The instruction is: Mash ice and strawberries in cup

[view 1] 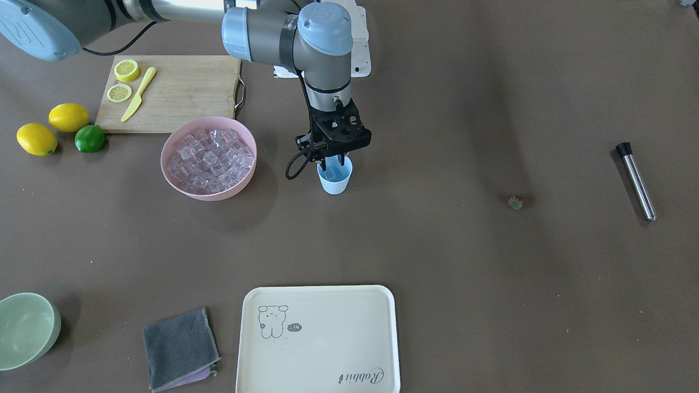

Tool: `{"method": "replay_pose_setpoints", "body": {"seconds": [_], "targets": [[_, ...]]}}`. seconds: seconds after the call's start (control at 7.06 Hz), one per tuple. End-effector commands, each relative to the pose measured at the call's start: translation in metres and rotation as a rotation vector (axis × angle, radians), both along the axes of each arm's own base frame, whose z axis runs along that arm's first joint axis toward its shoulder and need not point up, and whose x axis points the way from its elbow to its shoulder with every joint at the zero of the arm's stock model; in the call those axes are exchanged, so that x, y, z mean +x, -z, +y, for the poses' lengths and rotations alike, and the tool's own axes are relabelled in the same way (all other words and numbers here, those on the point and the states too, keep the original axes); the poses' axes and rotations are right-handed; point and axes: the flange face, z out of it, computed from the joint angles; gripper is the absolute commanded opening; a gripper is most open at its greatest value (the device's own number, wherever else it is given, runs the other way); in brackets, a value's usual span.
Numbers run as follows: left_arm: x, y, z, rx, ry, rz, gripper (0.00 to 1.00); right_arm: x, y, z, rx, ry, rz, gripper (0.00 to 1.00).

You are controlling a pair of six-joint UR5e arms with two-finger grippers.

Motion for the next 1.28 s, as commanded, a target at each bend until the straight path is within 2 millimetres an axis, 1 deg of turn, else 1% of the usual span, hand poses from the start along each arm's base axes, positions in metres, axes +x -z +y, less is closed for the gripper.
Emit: {"method": "replay_pose_setpoints", "body": {"seconds": [0.0, 0.14, 0.28, 0.43, 0.57, 0.71, 0.85, 0.99, 1.13], "targets": [[0.000, -0.001, 0.000, -0.004, 0.000, 0.001, 0.99, 0.006, 0.004, 0.008, -0.003, -0.009, -0.029, 0.92], [0.000, -0.001, 0.000, -0.004, 0.000, 0.001, 0.99, 0.024, -0.015, 0.009, 0.009, -0.007, -0.023, 0.99], [-0.001, 0.002, -0.004, -0.012, 0.010, -0.006, 0.99, 0.064, -0.034, 0.006, 0.012, -0.036, -0.035, 0.96], [0.000, 0.005, -0.005, -0.025, 0.023, -0.004, 0.99, 0.128, -0.057, -0.015, 0.010, -0.073, -0.046, 0.97], [0.002, 0.016, -0.018, -0.017, 0.037, -0.038, 0.99, 0.175, -0.089, -0.046, -0.002, -0.015, -0.032, 0.97], [0.029, 0.021, -0.029, -0.009, -0.022, -0.051, 0.99, 0.221, -0.130, -0.076, 0.012, -0.004, 0.020, 0.97], [0.051, 0.035, -0.045, -0.050, -0.012, -0.023, 0.99, 0.268, -0.167, -0.102, 0.084, 0.085, 0.072, 0.97], [0.092, 0.046, -0.064, -0.116, -0.023, -0.007, 0.99, 0.306, -0.187, -0.127, 0.112, 0.148, 0.072, 0.97], [0.118, 0.064, -0.082, -0.164, 0.004, 0.014, 0.99, 0.347, -0.214, -0.146, 0.138, 0.170, 0.100, 0.98]]}}
